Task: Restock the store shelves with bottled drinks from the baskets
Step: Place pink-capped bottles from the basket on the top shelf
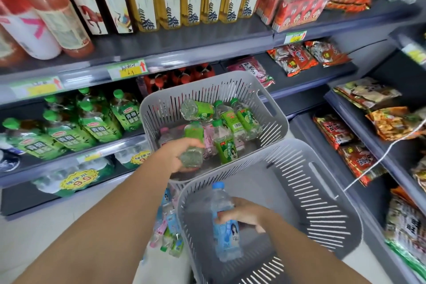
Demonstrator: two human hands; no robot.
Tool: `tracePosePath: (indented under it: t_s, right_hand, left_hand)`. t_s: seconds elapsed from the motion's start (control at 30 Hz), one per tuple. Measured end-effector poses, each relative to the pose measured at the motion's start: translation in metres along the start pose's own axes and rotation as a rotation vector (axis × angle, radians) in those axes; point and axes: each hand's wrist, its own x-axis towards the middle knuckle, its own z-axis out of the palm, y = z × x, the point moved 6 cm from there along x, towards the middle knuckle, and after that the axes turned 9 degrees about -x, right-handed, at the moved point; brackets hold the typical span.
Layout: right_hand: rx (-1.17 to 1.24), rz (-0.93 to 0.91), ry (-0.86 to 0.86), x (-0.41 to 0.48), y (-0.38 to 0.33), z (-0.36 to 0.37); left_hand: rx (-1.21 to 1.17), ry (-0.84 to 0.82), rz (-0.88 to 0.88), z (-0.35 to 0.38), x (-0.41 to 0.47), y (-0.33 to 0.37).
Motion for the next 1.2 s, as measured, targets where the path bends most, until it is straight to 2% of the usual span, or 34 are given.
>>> tracePosePath:
  t_s: [0.13, 0.33, 0.5, 0.73, 0.97, 1.2]
  right_hand:
    - [0.003, -0.01, -0.066, -0.033, -0.018, -0.01]
    - [0.071, -0.055, -0.019, -0.066, -0.044, -0.009]
    - [0.123, -0.161, 0.079, -0.095, -0.089, -0.004]
    - [0.215, -0.367, 0.244, -0.142, -0.181, 0.026]
    - [0.261, -0.526, 0.363, -0.185, -0.262, 0.063]
    - [0.233, -0.717, 0.403, -0.222, -0.354, 0.096]
  left_hand:
    - [0.014, -0.094, 0.044, 0.002, -0.04, 0.007]
    - [-0.212, -0.195, 0.147, -0.011, -0.097, 0.023]
    - [-0.345, -0.172, 0.188, -0.048, -0.128, 0.034]
    - [-0.295, -0.185, 0.318, -0.104, -0.203, 0.044]
    - [-0.318, -0.211, 0.524, -0.167, -0.28, 0.062]
    - [-0.308, -0.1, 0.785, -0.216, -0.34, 0.096]
